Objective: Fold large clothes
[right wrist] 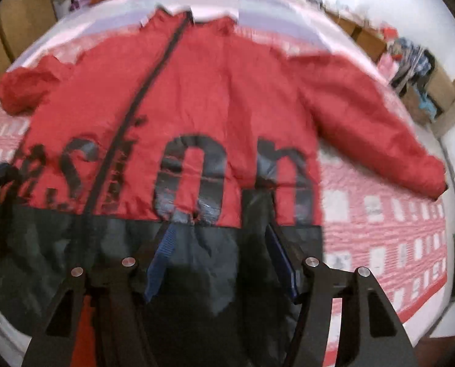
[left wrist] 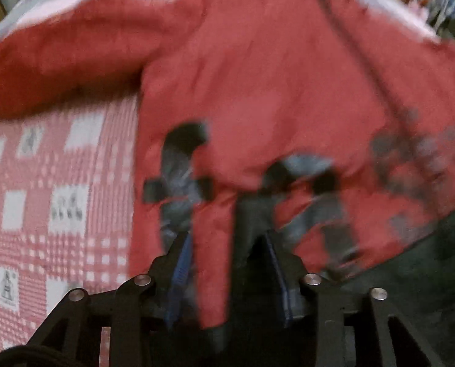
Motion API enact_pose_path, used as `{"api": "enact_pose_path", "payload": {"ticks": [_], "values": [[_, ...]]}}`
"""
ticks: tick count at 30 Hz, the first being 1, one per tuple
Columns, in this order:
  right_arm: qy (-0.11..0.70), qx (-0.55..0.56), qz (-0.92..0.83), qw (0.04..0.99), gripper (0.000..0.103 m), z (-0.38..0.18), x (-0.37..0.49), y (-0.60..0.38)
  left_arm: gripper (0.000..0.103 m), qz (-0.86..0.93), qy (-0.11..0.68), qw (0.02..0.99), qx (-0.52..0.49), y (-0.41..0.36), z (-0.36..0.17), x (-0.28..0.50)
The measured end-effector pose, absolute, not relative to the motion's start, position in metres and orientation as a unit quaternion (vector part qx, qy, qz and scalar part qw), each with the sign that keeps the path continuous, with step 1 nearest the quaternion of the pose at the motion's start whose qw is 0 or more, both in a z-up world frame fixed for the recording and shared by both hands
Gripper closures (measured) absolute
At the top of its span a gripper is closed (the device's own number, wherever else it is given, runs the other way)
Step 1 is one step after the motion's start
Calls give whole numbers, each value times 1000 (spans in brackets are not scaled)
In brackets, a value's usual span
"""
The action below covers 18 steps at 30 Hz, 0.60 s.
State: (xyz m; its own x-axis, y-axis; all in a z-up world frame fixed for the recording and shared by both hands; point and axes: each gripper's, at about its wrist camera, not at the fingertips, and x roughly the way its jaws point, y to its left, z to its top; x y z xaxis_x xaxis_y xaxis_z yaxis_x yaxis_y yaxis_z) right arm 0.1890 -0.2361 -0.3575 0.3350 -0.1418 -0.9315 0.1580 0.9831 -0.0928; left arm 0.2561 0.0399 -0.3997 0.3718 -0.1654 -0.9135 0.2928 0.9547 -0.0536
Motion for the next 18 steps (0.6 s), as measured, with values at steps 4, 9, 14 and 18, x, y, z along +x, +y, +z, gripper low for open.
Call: {"api": "enact_pose_path", "payload": {"ticks": [4,9,14,18], "values": [[585,67,-168,791,39,-370,179,-292,58,-162,529,831,59,61,-393,249],[557,25,-229,798,39,-342,174,-313,58,-158,510,843,58,60,-370,256],[517,-8,-137,845,39,-326,240,-272,57,-180,489,853,28,21,-350,283],[516,-1,-34,856,39,-344,306,-247,56,-177,485,856,29,-12,-353,297]]}}
